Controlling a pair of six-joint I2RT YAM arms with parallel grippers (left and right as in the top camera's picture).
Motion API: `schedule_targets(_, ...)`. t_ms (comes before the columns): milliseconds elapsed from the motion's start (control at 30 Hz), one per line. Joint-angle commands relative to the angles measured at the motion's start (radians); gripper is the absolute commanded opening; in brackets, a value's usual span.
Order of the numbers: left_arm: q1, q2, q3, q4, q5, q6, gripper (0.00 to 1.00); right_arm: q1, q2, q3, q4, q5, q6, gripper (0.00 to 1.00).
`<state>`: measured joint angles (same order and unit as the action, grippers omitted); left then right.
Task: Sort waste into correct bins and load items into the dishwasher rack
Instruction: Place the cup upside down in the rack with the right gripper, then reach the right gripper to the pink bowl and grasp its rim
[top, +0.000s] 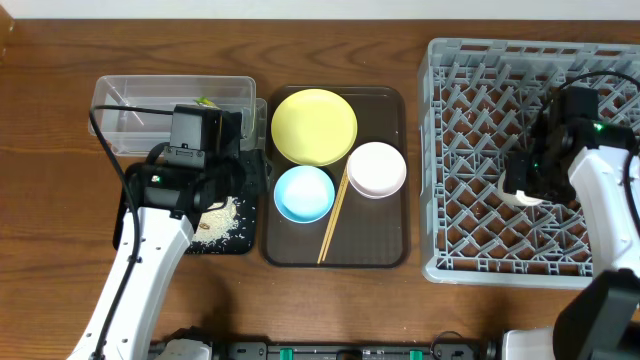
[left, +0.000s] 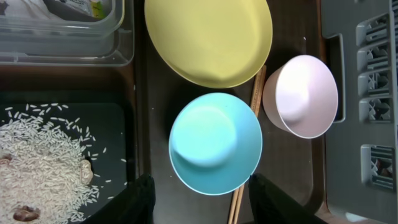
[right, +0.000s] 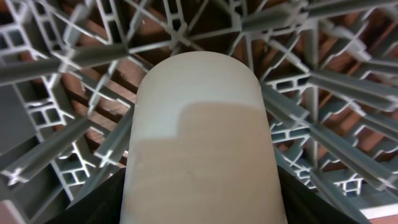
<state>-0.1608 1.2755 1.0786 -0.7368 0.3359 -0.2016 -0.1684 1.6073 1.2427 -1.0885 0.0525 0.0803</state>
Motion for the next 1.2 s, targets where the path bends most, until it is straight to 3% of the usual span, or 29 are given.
schedule_targets(0,0.005,-0.001,0.012,-0.003,-0.009,0.018,0.52,-0.005,0.036,0.019,-0.003,-0.006,0.009,0.31)
schedule_targets(67,0.005,-0.001,0.012,-0.004,-0.009,0.018,0.52,-0.003,0.050,0.019,0.001,-0.019,0.009,0.49)
schedule_targets(100,0.005,-0.001,0.012,-0.004,-0.009,0.018,0.52,-0.003,0.056,0.019,0.003,-0.029,0.009,0.68)
schedule_targets(133,0.005,-0.001,0.012,-0.004,-0.009,0.018,0.52,-0.002,0.058,0.019,0.007,-0.039,0.009,0.76)
schedule_targets(300,0.005,-0.001,0.012,-0.006,-0.009,0.018,0.52,-0.002,0.050,0.020,0.014,-0.043,0.010,0.95)
schedule_targets(567,0.005,-0.001,0.009,-0.011,-0.025,0.017,0.52,0.023,-0.060,0.082,0.048,-0.174,-0.004,0.93)
schedule_targets(800,0.005,0.004,0.005,-0.131,-0.308,-0.187,0.53,0.157,-0.145,0.085,0.231,-0.486,-0.193,0.87)
schedule_targets(967,0.005,0.005,0.004,-0.151,-0.322,-0.204,0.53,0.325,-0.094,0.085,0.286,-0.436,-0.323,0.83)
schedule_targets(1167,0.005,0.005,0.004,-0.151,-0.322,-0.204,0.59,0.461,0.039,0.085,0.353,-0.273,-0.344,0.80)
